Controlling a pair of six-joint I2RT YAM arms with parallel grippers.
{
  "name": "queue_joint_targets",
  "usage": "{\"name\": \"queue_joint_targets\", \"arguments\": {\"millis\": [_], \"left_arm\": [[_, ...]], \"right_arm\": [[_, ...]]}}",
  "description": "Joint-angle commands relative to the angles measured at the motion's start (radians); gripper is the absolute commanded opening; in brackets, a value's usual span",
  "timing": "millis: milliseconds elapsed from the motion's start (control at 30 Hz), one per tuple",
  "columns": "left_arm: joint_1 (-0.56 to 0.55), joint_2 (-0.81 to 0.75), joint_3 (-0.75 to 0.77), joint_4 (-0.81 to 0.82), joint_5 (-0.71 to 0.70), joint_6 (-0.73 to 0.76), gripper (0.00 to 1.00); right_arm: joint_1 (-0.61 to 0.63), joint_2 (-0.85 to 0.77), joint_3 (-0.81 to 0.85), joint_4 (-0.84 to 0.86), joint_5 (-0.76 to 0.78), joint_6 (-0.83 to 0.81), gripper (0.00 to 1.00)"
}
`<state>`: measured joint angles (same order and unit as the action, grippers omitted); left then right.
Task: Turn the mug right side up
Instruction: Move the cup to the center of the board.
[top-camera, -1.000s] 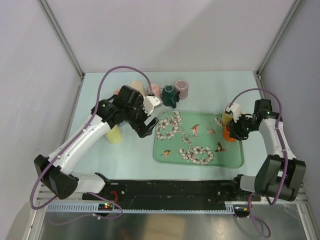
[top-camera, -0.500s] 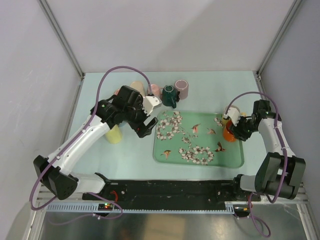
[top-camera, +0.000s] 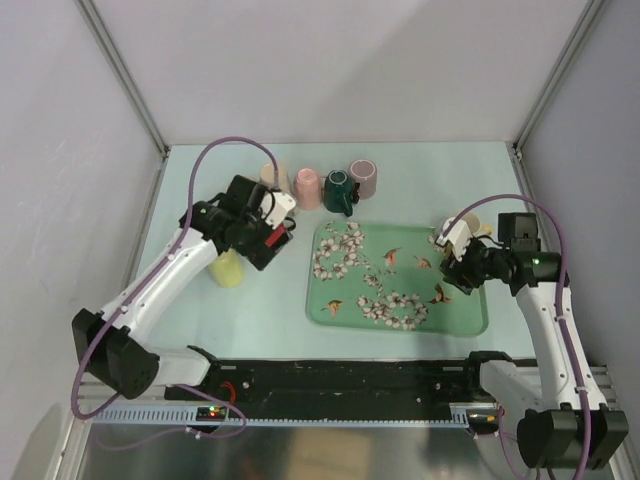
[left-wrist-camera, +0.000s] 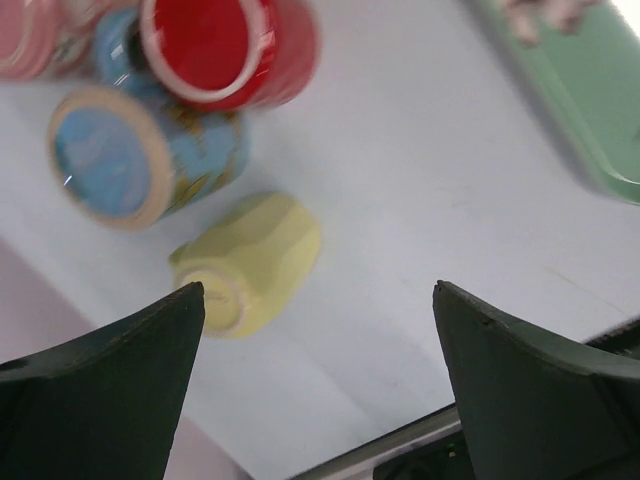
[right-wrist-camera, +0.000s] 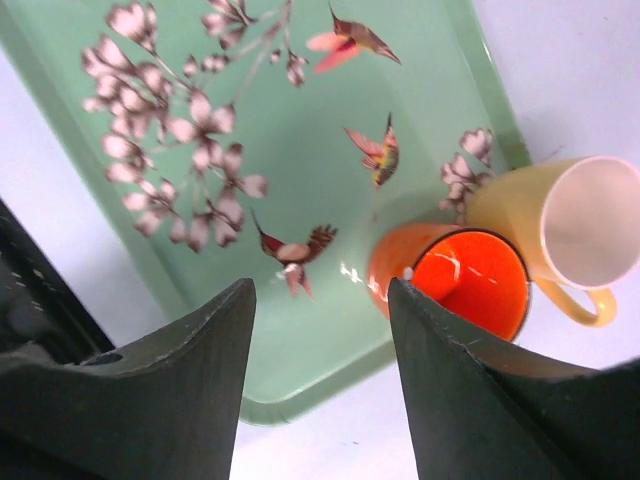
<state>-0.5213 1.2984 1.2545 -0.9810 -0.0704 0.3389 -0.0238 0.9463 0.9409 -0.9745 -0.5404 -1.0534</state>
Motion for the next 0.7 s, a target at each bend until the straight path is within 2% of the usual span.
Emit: {"name": "queue_joint_targets", "arguments": {"millis": [0, 167, 333, 467, 667], "left_arm": [[0.094, 0.052, 0.028, 0.015, -0.186, -0.058, 1.00], [0.272, 0.130, 0.042, 0.018, -0.162, -0.195, 1.00], [0.414, 0.200, 0.064, 0.022, 0.014, -0.311, 0.98], [0.443, 0.248, 0.083, 0.024, 0.058, -0.329, 0.97], [0.422, 0.245, 0.142, 0.025, 0.082, -0.304, 0.91]], "right_arm": [[0.033, -0.032, -0.016, 0.013, -0.098, 0.228, 0.61], [0.046, -0.040, -0.043, 0.041, -0.122, 0.285, 0.62], [0.046, -0.038, -0.059, 0.066, -0.140, 0.312, 0.62], [0.047, -0.040, -0.076, 0.089, -0.156, 0.341, 0.62], [0.036, -0.051, -0.095, 0.096, -0.164, 0.360, 0.63]]}}
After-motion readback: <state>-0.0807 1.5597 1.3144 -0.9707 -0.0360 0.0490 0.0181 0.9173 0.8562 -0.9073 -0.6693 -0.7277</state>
